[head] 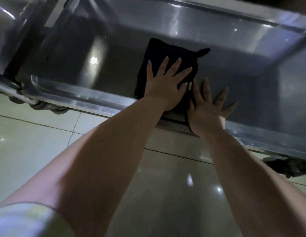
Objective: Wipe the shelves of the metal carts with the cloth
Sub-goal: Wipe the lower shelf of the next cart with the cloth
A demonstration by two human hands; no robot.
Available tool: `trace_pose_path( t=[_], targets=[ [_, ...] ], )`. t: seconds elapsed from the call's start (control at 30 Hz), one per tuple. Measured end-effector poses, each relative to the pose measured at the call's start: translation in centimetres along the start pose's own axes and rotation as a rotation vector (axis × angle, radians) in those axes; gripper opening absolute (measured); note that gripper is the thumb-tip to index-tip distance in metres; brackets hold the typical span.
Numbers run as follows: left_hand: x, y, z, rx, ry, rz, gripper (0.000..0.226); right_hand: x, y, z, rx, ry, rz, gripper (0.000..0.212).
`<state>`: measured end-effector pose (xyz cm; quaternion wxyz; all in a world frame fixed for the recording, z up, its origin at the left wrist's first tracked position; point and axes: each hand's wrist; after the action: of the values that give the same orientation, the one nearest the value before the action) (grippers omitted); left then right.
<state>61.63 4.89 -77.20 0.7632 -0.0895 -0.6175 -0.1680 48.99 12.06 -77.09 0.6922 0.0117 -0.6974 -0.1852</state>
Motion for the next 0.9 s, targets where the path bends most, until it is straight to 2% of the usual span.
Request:
trace_pose_path(
  t=[0.13,0.2,0.33,0.43,0.5,0.57,0.77,0.83,0.9],
  targets=[
    [1.0,-0.6,-3.6,-0.048,-0.04,-0.031,0.051,0.1,0.0,0.2,0.011,-0.059,0.016,0.054],
    [2.3,-0.9,-8.3,0.057,-0.025,0.015,0.05,0.0,0.0,0.2,0.008,-0.065,0.026,0.054],
    [5.2,1.1,-19.6,0.396,0.025,0.113,0.049,-0.1,-0.1,0.0,-0.006,-0.046,0.031,0.054],
    [5.9,2.3,-21.8,0.482,0.008,0.105,0.049,-0.1,-0.2,0.0,-0.004,-0.033,0.03,0.054],
    [5.5,1.3,-20.3,0.509,0.011,0.11,0.05,-0.1,-0.1,0.0,-0.006,-0.016,0.032,0.054],
    [4.8,-0.7,-16.8,0.465,-0.004,0.082,0.051,-0.2,0.0,-0.1,-0.006,-0.003,0.041,0.055],
    [0.9,-4.5,1.1,-0.003,-0.018,-0.082,0.051,-0.3,-0.4,0.3,-0.019,-0.027,0.037,0.06],
    [0.4,-4.3,2.7,-0.025,0.001,-0.098,0.051,-0.3,-0.6,0.5,-0.039,-0.037,0.042,0.064],
    [0.8,-4.0,1.4,-0.046,-0.002,-0.086,0.052,-0.3,-0.6,0.6,-0.035,-0.066,0.056,0.064]
  ],
)
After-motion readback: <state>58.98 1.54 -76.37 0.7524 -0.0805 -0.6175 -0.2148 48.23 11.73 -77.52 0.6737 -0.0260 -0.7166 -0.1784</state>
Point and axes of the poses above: each hand's wrist, its own y-axis away from the middle knuckle, its own x-axis out of the back of the hand, z = x × y, and after that the axes turned 4 degrees about y, right-handed
